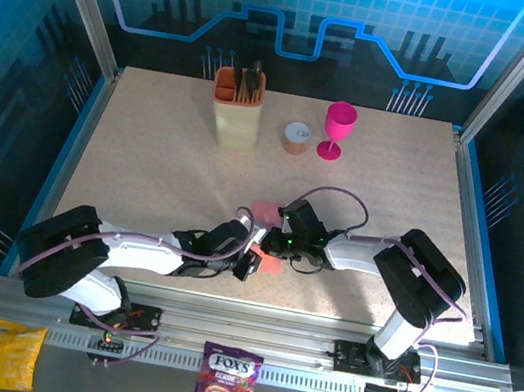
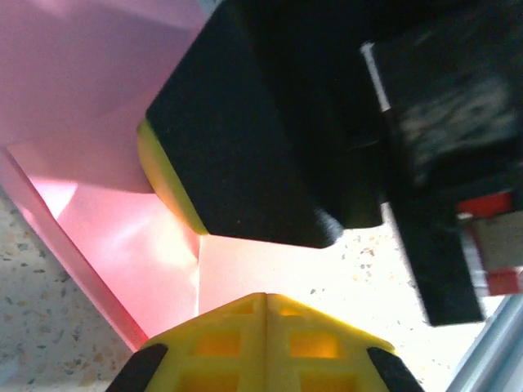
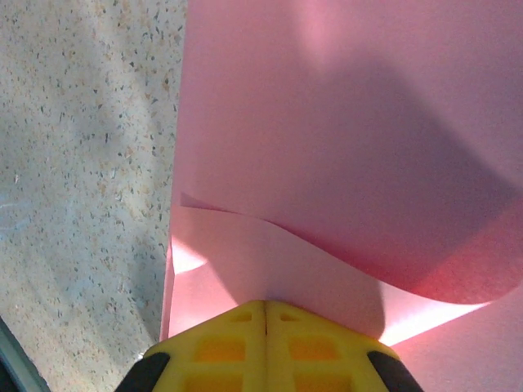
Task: Fold a paper plane with a square sheet of paper (pick it up from the middle)
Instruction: Fold the triangle a second time at the center of the table.
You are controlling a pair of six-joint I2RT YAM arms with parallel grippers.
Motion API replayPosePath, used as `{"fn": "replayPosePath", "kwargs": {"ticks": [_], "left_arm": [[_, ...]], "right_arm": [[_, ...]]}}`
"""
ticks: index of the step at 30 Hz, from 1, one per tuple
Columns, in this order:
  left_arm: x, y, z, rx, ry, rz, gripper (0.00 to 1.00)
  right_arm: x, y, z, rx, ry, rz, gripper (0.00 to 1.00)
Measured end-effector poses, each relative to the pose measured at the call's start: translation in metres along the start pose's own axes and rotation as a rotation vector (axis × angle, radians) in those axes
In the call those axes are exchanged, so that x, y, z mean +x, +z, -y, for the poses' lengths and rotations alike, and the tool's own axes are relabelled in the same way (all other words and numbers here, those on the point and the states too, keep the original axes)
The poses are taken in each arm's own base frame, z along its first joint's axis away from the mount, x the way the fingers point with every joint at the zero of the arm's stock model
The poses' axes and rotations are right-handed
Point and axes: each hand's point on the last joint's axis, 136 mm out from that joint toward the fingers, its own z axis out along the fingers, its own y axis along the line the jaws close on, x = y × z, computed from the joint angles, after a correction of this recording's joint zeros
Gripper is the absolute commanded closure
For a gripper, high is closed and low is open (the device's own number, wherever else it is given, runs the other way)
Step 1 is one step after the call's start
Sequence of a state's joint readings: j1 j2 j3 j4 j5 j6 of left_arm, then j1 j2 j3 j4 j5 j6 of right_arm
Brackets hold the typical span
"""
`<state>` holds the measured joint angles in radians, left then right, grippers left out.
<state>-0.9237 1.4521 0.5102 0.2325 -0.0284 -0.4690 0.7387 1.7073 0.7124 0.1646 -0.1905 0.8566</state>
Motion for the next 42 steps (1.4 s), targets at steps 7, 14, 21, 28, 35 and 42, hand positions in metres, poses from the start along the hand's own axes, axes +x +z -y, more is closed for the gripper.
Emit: {"fn": "replayPosePath", "kwargs": {"ticks": [7,14,21,28,35,42], "left_arm": [[0.014,0.016,-0.01,-0.006,-0.006,-0.014,1.0],[0.01,0.022,-0.007,0.033,-0.008,0.04,1.0],[0.009,0.021,-0.006,0.048,-0.021,0.059,1.0],[0.009,0.022,-0.007,0.049,-0.027,0.062,1.0],[0.009,0.022,-0.006,0.052,-0.027,0.066,1.0],[0.009,0.022,-0.006,0.053,-0.027,0.067,1.0]], "right_arm": [[-0.002,-0.002,0.003,0.002,0.015,-0.006,0.84],[-0.012,-0.01,0.009,-0.034,0.059,-0.023,0.72],[-0.028,-0.017,0.021,-0.032,0.095,-0.011,0.63],[-0.038,-0.019,0.027,-0.029,0.114,-0.009,0.61],[-0.042,-0.021,0.031,-0.056,0.146,-0.026,0.6],[-0.053,-0.027,0.042,-0.062,0.172,-0.007,0.56]]}}
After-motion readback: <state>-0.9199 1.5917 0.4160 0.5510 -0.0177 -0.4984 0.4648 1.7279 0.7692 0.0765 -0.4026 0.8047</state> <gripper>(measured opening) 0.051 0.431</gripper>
